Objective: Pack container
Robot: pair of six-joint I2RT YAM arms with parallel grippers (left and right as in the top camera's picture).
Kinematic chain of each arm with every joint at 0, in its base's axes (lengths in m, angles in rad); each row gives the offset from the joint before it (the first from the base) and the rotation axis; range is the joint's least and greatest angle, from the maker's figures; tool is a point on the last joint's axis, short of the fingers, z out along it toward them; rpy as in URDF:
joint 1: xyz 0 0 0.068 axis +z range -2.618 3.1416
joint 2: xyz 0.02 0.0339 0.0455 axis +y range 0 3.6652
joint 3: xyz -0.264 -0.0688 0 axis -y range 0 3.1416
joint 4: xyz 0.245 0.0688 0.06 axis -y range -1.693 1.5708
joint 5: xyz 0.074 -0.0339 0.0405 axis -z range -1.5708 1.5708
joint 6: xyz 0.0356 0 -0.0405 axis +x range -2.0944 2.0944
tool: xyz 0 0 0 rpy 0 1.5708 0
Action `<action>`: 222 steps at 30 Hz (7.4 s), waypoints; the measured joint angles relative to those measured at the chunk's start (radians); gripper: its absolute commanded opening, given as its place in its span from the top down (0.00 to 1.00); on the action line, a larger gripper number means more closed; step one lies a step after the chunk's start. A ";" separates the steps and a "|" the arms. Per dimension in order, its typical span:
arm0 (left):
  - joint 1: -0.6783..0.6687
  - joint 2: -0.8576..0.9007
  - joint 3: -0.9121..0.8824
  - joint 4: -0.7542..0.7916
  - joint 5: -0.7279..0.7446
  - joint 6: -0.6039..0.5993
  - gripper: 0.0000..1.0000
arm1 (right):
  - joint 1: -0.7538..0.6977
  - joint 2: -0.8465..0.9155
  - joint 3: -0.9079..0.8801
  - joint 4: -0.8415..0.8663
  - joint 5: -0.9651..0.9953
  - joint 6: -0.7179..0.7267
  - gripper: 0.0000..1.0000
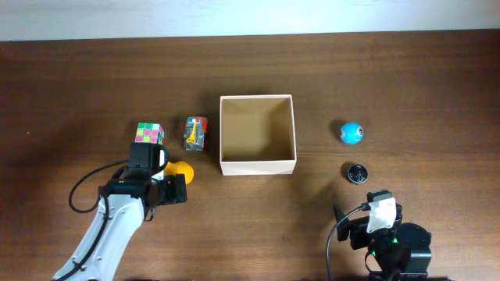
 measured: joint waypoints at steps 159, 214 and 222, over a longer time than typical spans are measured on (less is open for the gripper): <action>-0.048 -1.317 -0.520 0.023 -0.153 0.038 0.01 | 0.000 -0.001 0.000 0.000 0.000 0.001 0.02; -0.048 -1.317 -0.520 0.023 -0.153 0.038 0.01 | 0.000 -0.001 0.000 0.000 0.000 0.000 0.02; -0.048 -1.317 -0.520 0.023 -0.153 0.038 0.01 | 0.000 -0.001 0.000 0.000 0.000 0.001 0.02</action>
